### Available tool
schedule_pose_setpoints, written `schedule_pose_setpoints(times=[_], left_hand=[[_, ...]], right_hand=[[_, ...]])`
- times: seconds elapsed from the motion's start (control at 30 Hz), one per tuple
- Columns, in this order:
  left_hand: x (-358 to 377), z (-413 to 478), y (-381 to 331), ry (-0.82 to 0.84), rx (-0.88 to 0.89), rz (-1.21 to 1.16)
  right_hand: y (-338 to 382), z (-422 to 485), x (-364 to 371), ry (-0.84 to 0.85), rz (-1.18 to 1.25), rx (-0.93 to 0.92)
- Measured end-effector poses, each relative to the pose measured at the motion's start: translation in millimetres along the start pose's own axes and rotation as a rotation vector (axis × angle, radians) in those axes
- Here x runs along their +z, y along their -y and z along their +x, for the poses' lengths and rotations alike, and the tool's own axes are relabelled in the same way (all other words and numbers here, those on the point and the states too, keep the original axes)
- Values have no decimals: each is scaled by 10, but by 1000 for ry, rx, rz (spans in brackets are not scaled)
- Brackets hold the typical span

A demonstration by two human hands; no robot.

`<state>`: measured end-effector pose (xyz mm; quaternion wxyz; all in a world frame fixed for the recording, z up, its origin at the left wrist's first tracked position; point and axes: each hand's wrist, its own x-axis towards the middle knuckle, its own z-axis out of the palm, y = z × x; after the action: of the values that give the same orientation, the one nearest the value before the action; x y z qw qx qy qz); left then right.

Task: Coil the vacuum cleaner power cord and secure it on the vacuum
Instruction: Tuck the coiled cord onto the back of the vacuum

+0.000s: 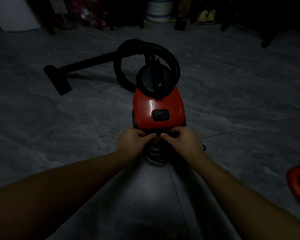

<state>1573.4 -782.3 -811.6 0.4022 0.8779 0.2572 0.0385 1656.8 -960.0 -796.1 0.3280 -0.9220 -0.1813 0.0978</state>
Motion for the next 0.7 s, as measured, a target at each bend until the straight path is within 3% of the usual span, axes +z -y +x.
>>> schedule_pose_setpoints(times=[0.27,0.47,0.7], left_hand=[[6,19,114,27,14,-138],[-17,46,68,16,-20,-115],[-20,100,-11,39,-113,-69]], right_hand=[[4,55,55,-27,-86,-29],[6,93,30,24,-85,-34],[-9,-29,73,-115,19,17]])
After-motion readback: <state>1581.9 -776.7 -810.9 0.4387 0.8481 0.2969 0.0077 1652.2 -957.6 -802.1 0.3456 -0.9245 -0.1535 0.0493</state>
